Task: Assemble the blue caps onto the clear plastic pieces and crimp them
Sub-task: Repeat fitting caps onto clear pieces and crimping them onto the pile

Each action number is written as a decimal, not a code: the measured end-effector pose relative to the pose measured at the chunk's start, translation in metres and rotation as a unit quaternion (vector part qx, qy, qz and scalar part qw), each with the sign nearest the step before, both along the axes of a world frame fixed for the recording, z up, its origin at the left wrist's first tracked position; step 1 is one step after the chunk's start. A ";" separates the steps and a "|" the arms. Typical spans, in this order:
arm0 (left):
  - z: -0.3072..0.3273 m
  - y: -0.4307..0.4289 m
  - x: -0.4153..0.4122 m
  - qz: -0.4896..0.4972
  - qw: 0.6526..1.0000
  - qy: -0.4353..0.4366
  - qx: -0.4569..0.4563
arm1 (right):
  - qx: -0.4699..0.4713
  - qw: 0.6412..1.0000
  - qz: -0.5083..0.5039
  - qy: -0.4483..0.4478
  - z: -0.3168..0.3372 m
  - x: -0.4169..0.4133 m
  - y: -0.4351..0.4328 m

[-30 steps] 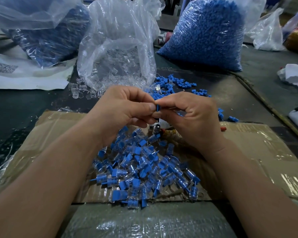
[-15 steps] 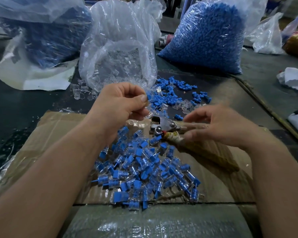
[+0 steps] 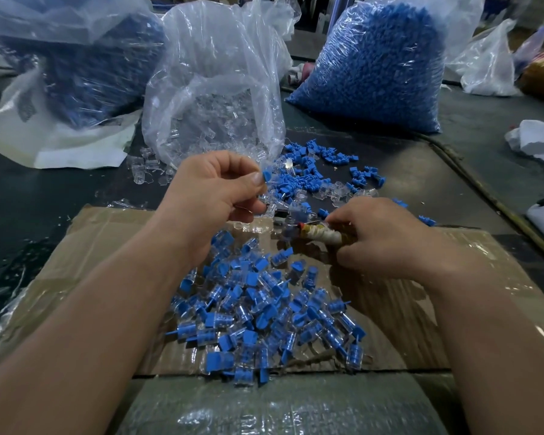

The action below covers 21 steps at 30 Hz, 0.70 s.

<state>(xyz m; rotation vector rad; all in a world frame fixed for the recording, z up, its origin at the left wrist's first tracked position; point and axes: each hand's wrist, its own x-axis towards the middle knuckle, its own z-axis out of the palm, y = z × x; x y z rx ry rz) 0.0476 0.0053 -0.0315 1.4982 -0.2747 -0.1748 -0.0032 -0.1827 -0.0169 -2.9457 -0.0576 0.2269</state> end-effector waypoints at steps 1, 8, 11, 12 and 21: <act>0.000 0.000 0.000 0.000 1.000 0.000 0.001 | -0.016 1.000 -0.003 -0.013 -0.002 0.002 0.002; 0.000 0.000 0.000 0.005 1.000 -0.008 -0.001 | -0.017 0.993 -0.038 -0.112 -0.012 0.008 0.000; 0.001 -0.002 -0.001 0.005 1.000 -0.020 -0.002 | 0.039 0.977 -0.052 -0.203 -0.008 0.004 -0.003; 0.001 -0.002 -0.002 0.004 1.000 -0.025 -0.002 | 0.062 0.973 -0.055 -0.217 -0.007 0.003 -0.003; 0.001 -0.006 -0.005 0.027 0.997 -0.073 0.000 | 0.106 0.979 0.002 -0.177 -0.008 -0.003 0.011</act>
